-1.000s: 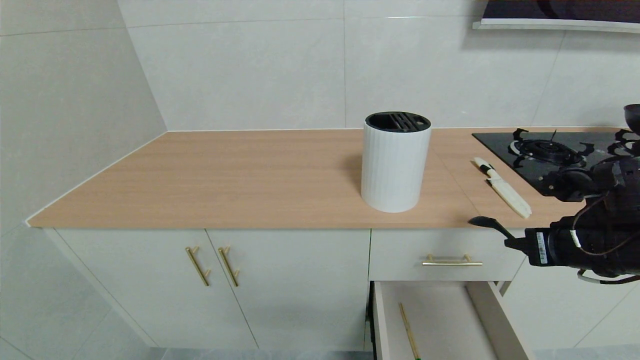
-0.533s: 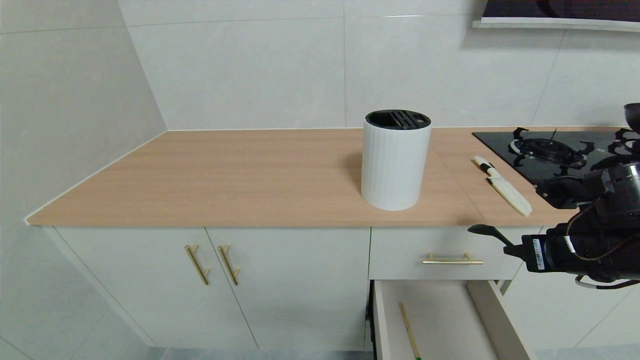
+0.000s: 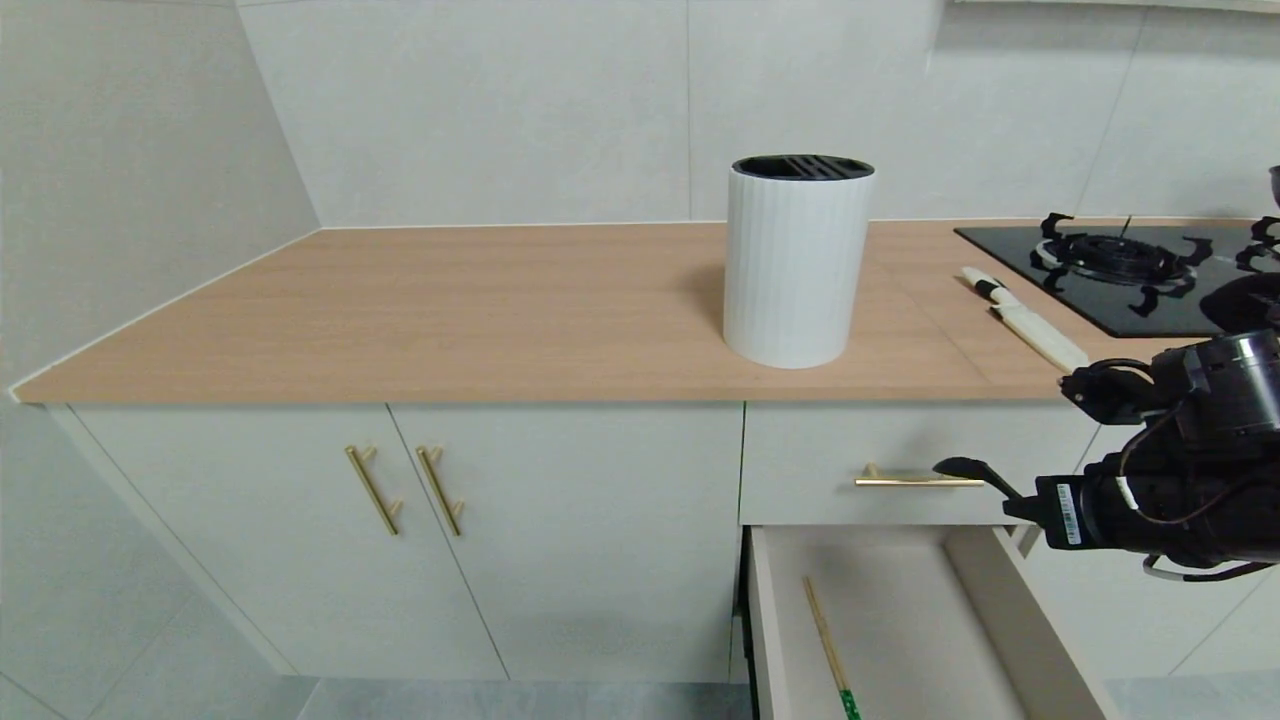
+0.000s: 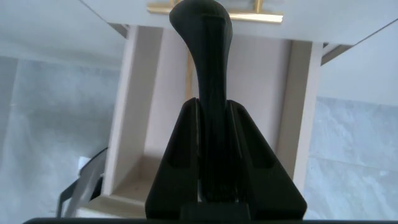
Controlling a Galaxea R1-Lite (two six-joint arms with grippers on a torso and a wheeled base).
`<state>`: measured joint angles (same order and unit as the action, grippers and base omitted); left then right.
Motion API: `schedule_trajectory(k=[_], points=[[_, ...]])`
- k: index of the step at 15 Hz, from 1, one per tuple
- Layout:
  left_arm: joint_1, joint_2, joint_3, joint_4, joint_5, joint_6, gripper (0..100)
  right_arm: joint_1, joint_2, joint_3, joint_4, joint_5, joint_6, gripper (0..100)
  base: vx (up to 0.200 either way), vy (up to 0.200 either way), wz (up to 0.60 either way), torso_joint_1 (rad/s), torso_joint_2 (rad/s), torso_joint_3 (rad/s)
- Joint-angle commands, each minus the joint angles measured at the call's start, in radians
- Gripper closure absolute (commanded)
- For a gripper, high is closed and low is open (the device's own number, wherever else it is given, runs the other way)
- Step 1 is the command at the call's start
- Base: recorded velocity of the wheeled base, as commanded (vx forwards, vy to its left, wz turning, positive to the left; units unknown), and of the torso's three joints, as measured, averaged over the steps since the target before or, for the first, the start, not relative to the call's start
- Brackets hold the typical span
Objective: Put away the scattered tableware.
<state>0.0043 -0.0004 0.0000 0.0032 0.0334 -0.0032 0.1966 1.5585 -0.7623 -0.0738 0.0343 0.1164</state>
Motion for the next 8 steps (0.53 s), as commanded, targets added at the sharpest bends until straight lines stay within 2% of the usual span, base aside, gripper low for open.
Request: schedule_trajectory(k=[1, 8], points=[[0.0, 0.0, 0.0, 0.0, 0.0, 0.0, 0, 0.0, 0.017, 0.0, 0.0, 0.001, -0.001, 100, 0.0, 0.0, 0.0, -0.173, 0.49, 0.29], [0.0, 0.0, 0.0, 0.0, 0.0, 0.0, 0, 0.001, 0.029, 0.006, 0.0, -0.001, -0.014, 100, 0.0, 0.0, 0.0, -0.157, 0.46, 0.307]])
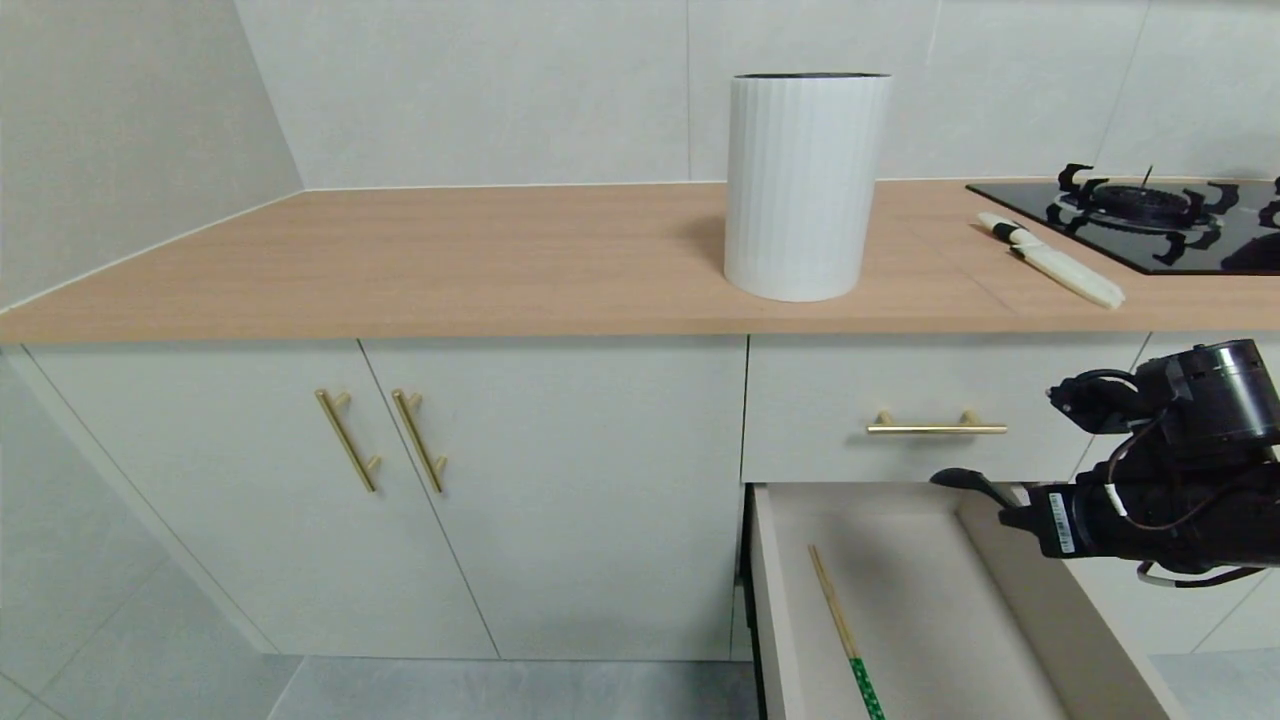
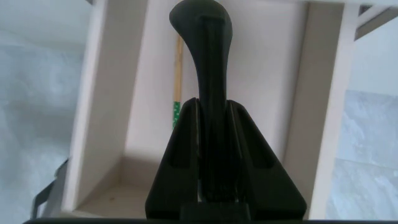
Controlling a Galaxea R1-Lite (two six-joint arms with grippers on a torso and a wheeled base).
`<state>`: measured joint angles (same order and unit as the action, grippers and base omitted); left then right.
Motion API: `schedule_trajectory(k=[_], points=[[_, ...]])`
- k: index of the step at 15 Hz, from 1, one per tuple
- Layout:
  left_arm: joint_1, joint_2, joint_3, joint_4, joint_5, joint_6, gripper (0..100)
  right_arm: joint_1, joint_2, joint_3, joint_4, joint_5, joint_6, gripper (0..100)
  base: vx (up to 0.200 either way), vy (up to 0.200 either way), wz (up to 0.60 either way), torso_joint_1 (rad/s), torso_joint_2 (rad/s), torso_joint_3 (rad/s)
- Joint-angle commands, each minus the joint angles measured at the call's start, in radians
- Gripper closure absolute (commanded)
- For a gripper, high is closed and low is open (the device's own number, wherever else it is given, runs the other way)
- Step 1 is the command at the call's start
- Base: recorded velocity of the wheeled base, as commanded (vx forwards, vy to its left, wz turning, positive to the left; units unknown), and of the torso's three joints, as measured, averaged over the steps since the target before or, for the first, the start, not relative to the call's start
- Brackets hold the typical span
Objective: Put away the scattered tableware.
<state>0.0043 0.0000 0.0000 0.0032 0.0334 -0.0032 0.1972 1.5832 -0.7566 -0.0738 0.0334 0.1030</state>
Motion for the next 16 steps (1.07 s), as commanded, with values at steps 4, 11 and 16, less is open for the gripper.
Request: schedule_trajectory(k=[4, 11, 16], points=[[0.0, 0.0, 0.0, 0.0, 0.002, -0.001, 0, 0.001, 0.006, 0.002, 0.0, 0.0, 0.0, 100, 0.0, 0.0, 0.0, -0.102, 0.43, 0.32], [0.0, 0.0, 0.0, 0.0, 0.0, -0.001, 0, 0.004, 0.037, 0.003, 0.0, 0.003, 0.0, 100, 0.0, 0.0, 0.0, -0.011, 0.05, 0.039], [0.0, 0.0, 0.0, 0.0, 0.0, 0.0, 0, 0.033, 0.293, 0.034, -0.184, -0.018, 0.009, 100, 0.0, 0.0, 0.0, 0.0, 0.0, 0.0]])
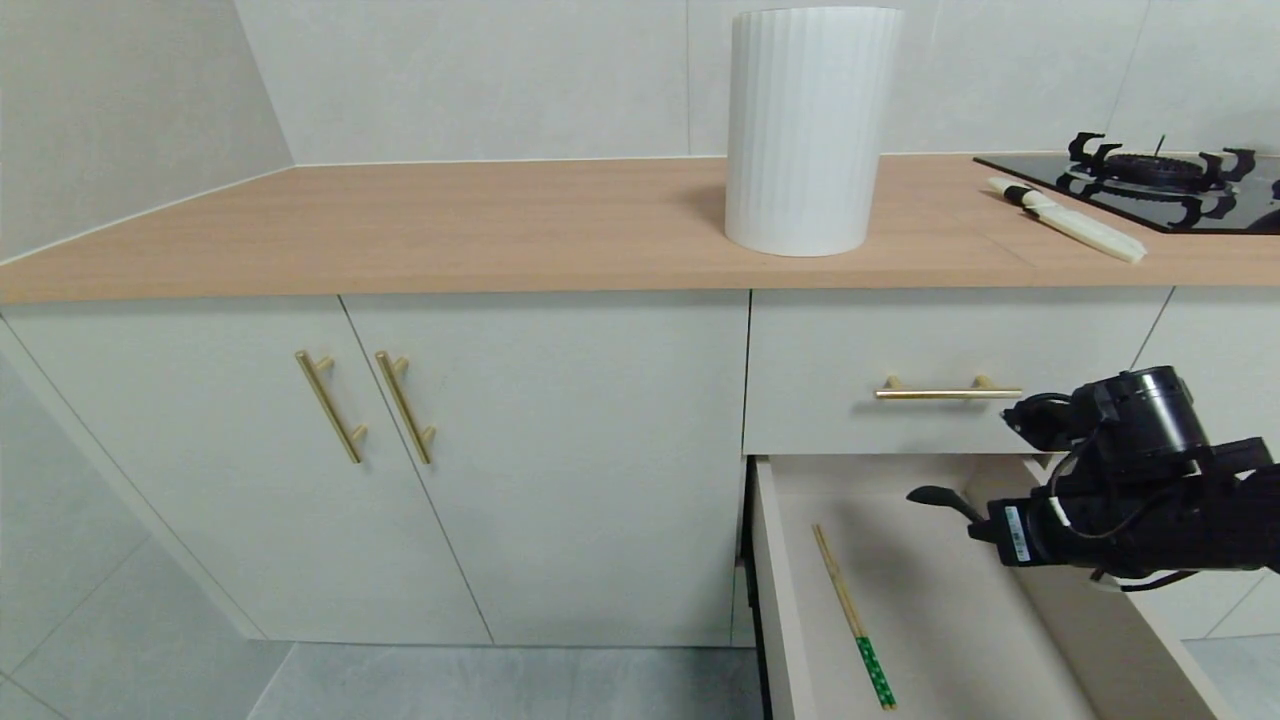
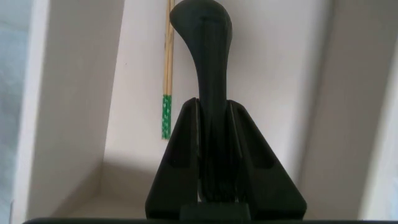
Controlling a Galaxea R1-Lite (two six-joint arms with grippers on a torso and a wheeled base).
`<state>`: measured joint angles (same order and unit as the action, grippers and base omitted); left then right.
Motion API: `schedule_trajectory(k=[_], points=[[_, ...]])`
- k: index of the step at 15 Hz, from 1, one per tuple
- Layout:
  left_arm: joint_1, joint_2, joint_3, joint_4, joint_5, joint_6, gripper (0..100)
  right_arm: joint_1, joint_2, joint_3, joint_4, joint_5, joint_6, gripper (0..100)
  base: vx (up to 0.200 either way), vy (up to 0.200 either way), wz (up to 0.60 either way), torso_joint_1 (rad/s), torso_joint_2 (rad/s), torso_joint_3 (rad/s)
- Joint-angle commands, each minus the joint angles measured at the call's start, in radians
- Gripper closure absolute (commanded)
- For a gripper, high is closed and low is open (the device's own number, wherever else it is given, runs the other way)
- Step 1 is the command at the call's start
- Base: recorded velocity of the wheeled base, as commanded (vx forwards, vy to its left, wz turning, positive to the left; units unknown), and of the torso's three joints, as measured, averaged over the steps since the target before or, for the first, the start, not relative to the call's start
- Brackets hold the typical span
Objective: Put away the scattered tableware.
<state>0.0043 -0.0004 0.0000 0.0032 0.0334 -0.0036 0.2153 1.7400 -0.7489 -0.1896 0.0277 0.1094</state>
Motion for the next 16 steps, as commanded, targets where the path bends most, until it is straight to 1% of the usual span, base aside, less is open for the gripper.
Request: schedule_trajectory(k=[1, 3, 4, 5, 8, 11, 13, 16], points=[[0.0, 0.0, 0.0, 0.0, 0.0, 0.001, 0, 0.019, 0.2, 0.045, -0.149, -0.038, 0.003, 100, 0.0, 0.0, 0.0, 0.0, 0.0, 0.0], [0.0, 0.0, 0.0, 0.0, 0.0, -0.001, 0, 0.027, 0.32, 0.079, -0.298, -0.086, 0.001, 100, 0.0, 0.0, 0.0, 0.0, 0.0, 0.0], [0.0, 0.0, 0.0, 0.0, 0.0, -0.001, 0, 0.033, 0.339, 0.083, -0.32, -0.087, 0.003, 100, 0.0, 0.0, 0.0, 0.0, 0.0, 0.0], [0.0, 0.0, 0.0, 0.0, 0.0, -0.001, 0, 0.042, 0.405, 0.094, -0.396, -0.092, 0.003, 100, 0.0, 0.0, 0.0, 0.0, 0.0, 0.0], [0.0, 0.0, 0.0, 0.0, 0.0, 0.001, 0, 0.044, 0.489, 0.089, -0.442, -0.13, 0.003, 100, 0.0, 0.0, 0.0, 0.0, 0.0, 0.0], [0.0, 0.0, 0.0, 0.0, 0.002, 0.001, 0, 0.045, 0.544, 0.094, -0.498, -0.141, 0.001, 100, 0.0, 0.0, 0.0, 0.0, 0.0, 0.0], [0.0, 0.0, 0.0, 0.0, 0.0, 0.001, 0, 0.047, 0.581, 0.088, -0.522, -0.181, 0.001, 100, 0.0, 0.0, 0.0, 0.0, 0.0, 0.0], [0.0, 0.0, 0.0, 0.0, 0.0, 0.001, 0, 0.047, 0.61, 0.094, -0.576, -0.193, 0.001, 100, 0.0, 0.0, 0.0, 0.0, 0.0, 0.0]])
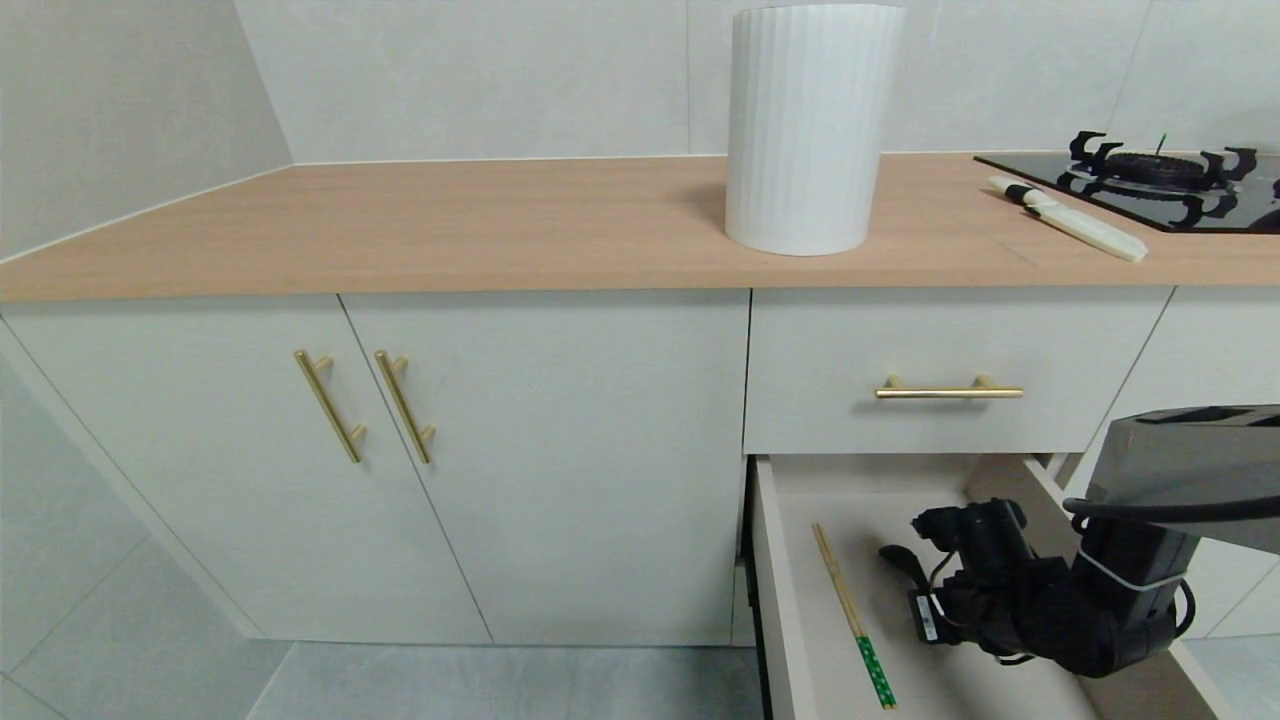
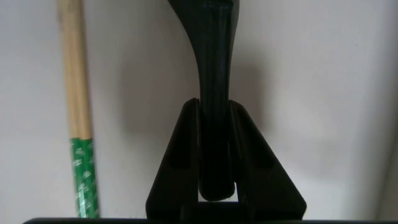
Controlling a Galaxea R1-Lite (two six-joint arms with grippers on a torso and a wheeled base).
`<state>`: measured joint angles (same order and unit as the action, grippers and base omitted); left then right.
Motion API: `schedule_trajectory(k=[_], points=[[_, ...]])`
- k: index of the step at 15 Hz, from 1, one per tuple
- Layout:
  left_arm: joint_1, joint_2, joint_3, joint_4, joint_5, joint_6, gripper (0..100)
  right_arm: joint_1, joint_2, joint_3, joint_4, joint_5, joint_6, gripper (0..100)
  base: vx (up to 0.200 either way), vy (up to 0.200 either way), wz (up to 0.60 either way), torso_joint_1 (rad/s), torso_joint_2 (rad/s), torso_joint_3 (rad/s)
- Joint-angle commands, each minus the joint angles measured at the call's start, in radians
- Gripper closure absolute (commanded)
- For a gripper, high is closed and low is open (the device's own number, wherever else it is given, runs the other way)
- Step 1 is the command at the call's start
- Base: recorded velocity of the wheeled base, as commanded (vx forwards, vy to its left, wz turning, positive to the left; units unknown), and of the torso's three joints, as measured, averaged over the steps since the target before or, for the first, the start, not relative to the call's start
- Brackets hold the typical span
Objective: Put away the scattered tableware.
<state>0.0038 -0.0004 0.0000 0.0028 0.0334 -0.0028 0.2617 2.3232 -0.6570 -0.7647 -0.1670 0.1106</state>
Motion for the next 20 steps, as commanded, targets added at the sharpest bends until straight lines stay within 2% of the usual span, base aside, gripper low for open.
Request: schedule_trajectory(k=[1, 7, 8, 15, 19, 20], points=[[0.001, 0.0, 0.0, 0.0, 0.0, -0.002, 0, 0.001, 0.03, -0.001, -0.002, -0.002, 0.0, 100, 0.0, 0.0, 0.0, 0.0, 0.0, 0.0], [0.001, 0.0, 0.0, 0.0, 0.0, 0.0, 0, 0.001, 0.031, -0.001, -0.007, -0.003, 0.001, 100, 0.0, 0.0, 0.0, 0.0, 0.0, 0.0], [0.001, 0.0, 0.0, 0.0, 0.0, 0.0, 0, 0.001, 0.031, -0.001, -0.007, -0.003, 0.001, 0, 0.0, 0.0, 0.0, 0.0, 0.0, 0.0], [0.001, 0.0, 0.0, 0.0, 0.0, 0.0, 0, 0.001, -0.013, 0.016, -0.007, -0.008, 0.001, 0, 0.0, 0.0, 0.0, 0.0, 0.0, 0.0], [0.001, 0.0, 0.0, 0.0, 0.0, 0.0, 0, -0.001, -0.274, 0.109, 0.028, -0.009, -0.002, 0, 0.0, 0.0, 0.0, 0.0, 0.0, 0.0], [0.001, 0.0, 0.0, 0.0, 0.002, 0.0, 0, -0.001, -0.378, 0.139, 0.081, -0.006, -0.002, 0, 0.0, 0.0, 0.0, 0.0, 0.0, 0.0]])
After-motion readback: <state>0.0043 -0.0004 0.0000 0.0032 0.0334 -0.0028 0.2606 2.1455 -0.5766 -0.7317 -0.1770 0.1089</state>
